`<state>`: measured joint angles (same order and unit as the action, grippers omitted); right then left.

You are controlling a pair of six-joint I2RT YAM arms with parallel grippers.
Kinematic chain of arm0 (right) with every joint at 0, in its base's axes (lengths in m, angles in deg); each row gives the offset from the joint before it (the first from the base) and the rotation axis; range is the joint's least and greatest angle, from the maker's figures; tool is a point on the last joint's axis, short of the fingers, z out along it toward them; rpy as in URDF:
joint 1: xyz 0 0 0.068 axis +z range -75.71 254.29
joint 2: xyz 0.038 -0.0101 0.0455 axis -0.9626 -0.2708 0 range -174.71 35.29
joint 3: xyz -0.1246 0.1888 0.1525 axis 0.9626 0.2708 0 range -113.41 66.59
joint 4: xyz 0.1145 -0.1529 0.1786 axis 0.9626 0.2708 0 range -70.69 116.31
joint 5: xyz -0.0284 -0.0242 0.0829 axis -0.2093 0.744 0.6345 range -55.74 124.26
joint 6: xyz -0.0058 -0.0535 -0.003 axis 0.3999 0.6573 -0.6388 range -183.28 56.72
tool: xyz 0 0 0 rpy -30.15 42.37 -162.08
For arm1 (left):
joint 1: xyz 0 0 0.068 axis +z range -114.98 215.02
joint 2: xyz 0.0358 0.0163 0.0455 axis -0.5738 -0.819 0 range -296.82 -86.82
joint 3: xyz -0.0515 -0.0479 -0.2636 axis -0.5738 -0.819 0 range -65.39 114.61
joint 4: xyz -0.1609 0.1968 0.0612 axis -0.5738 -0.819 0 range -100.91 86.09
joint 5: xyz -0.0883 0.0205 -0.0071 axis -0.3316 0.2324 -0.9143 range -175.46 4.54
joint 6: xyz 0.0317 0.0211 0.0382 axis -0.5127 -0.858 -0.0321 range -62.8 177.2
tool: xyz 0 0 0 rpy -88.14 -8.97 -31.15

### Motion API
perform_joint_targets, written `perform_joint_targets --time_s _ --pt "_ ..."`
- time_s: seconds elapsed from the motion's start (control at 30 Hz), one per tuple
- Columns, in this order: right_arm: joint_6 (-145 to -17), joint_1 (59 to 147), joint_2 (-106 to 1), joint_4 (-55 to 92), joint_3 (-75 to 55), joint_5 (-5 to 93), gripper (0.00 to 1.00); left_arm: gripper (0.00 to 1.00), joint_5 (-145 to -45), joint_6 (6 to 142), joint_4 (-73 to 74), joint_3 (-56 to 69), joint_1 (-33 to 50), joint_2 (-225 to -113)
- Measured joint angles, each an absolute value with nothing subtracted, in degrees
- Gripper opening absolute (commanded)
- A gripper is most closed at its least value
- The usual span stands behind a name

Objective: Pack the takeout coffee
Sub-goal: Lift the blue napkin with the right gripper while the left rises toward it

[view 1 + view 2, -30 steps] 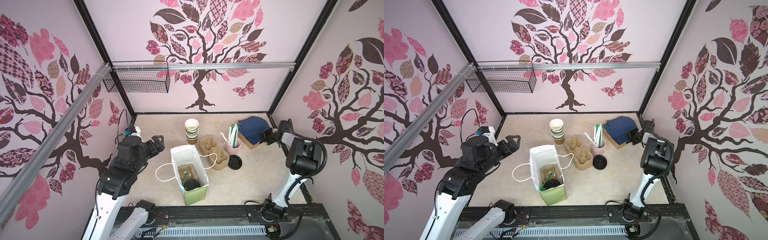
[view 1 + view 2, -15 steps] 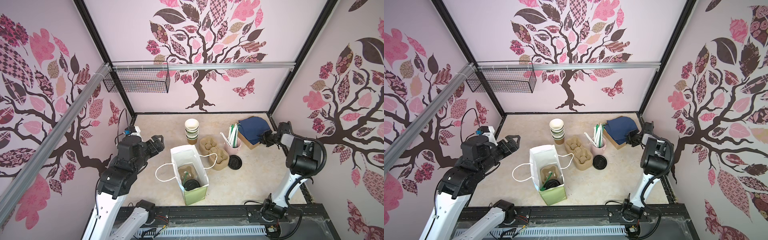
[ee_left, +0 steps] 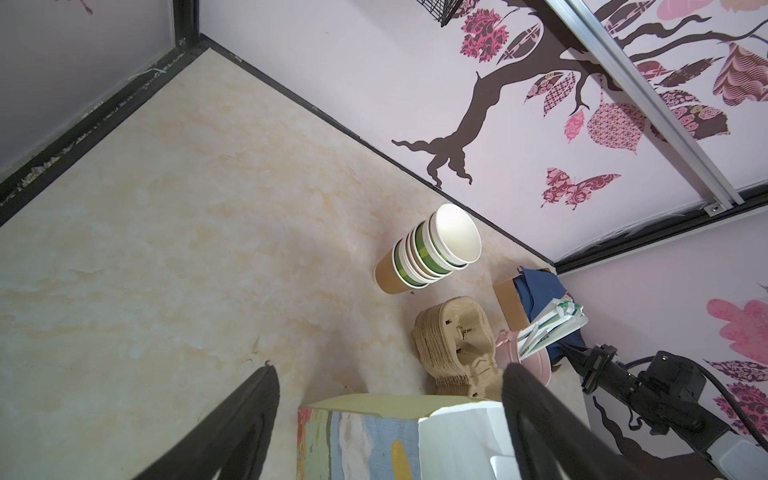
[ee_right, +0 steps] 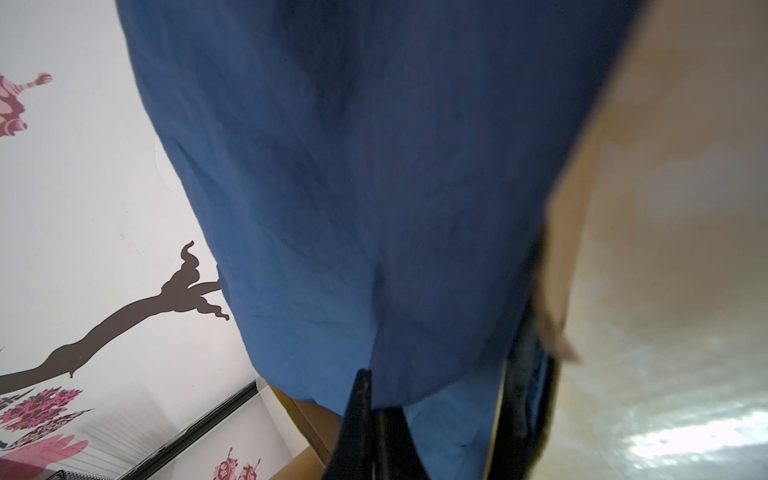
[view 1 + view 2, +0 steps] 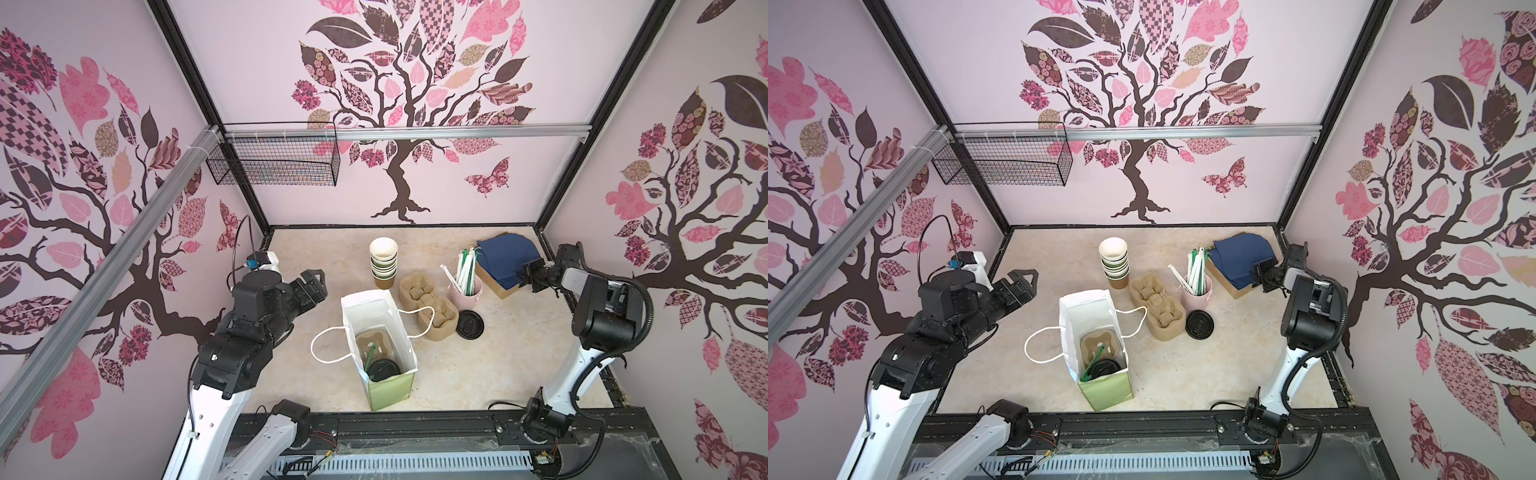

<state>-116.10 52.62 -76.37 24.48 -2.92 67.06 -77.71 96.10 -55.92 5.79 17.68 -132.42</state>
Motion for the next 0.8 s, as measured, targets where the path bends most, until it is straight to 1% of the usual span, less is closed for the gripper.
perform_joint_targets --time_s 0.17,0.47,0.63,0.8 --pt "-116.5 52.6 -70.7 22.5 0.7 67.2 0.00 0.87 -77.5 95.4 -55.9 6.7 17.7 -132.4" --pt "-118.0 52.6 -54.8 20.7 1.0 68.0 0.00 0.87 -78.2 92.5 -55.2 7.3 17.7 -133.3" --pt "-119.2 52.6 -47.5 21.3 1.3 68.5 0.00 0.85 -81.8 88.5 -52.0 8.4 17.7 -135.2" --pt "-120.1 52.6 -38.7 23.9 1.2 68.6 0.00 0.84 -88.0 83.5 -45.8 9.3 16.9 -137.8"
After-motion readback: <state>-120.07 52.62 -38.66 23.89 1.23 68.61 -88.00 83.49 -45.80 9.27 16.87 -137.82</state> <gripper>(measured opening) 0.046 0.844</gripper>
